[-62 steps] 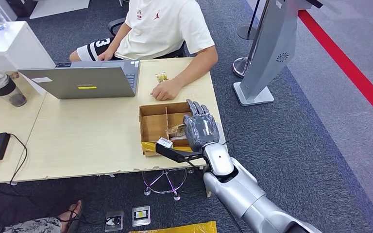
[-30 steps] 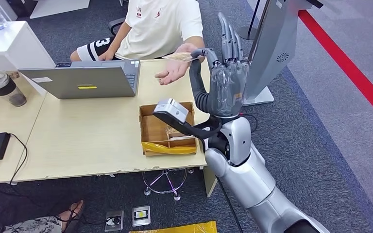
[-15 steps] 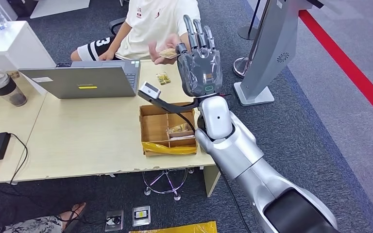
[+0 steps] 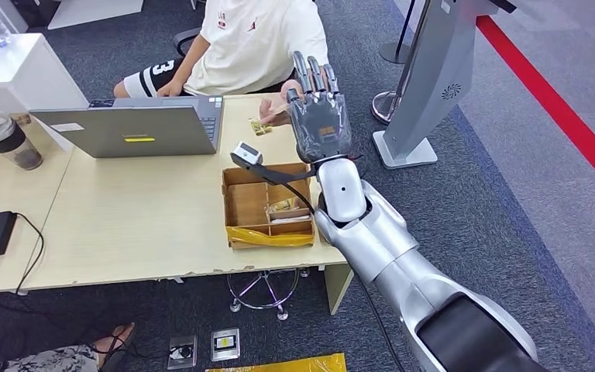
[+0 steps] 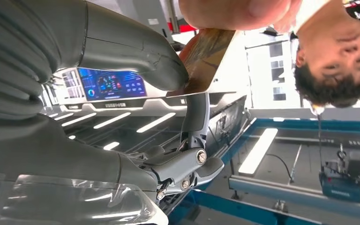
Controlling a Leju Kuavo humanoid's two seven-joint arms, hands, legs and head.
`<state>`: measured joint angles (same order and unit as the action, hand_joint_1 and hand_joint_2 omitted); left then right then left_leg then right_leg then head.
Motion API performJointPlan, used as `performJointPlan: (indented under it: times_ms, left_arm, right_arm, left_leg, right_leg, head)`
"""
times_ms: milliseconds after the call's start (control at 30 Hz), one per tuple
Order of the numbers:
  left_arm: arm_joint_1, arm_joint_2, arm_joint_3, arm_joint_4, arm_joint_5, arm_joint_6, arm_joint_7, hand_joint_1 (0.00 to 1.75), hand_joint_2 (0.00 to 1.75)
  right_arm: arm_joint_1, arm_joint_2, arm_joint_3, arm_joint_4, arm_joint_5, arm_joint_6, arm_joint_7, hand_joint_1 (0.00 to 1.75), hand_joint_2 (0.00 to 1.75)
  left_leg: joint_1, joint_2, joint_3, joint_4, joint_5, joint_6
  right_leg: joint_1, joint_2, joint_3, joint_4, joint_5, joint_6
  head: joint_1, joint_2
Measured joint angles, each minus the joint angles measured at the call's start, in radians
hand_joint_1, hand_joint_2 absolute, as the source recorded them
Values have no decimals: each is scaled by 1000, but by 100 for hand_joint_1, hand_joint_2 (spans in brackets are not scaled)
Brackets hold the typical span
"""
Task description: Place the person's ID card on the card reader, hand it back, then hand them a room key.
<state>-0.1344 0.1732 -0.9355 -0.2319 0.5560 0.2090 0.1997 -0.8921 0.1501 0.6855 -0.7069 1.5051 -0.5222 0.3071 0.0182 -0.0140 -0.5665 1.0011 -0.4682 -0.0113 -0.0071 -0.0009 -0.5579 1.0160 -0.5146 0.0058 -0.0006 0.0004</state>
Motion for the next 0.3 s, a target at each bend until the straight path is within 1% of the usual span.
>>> performJointPlan:
  times_ms: [33,67,133,233,300]
  left_arm:
    - [0,0,-2,0,-1,0,-1,0,175]
    - [0,0,-3,0,-1,0,-2,0,175]
    - [0,0,-5,0,1,0,-3,0,175]
    - [0,0,-6,0,11,0,-7,0,175]
    - [0,1,-6,0,19,0,-10,0,175]
  right_arm:
    - [0,-1,0,5,4,5,3,10,175]
    - [0,-3,0,9,8,10,5,0,175]
    - [0,-6,0,17,9,38,5,0,175]
    - [2,-12,-1,28,8,108,-9,0,175]
    - [6,-16,-1,33,16,128,-18,0,175]
  left_leg:
    - [0,0,0,0,0,0]
    - [0,0,0,0,0,0]
    - [0,0,0,0,0,0]
    - [0,0,0,0,0,0]
    - [0,1,0,0,0,0]
  right_leg:
    - [0,0,0,0,0,0]
    - [0,0,0,0,0,0]
    - [0,1,0,0,0,0]
    - [0,1,-1,0,0,0]
    - [0,1,-1,0,0,0]
  head:
    - [0,0]
    - [0,0]
    - [0,0]
    - [0,0]
    - [0,0]
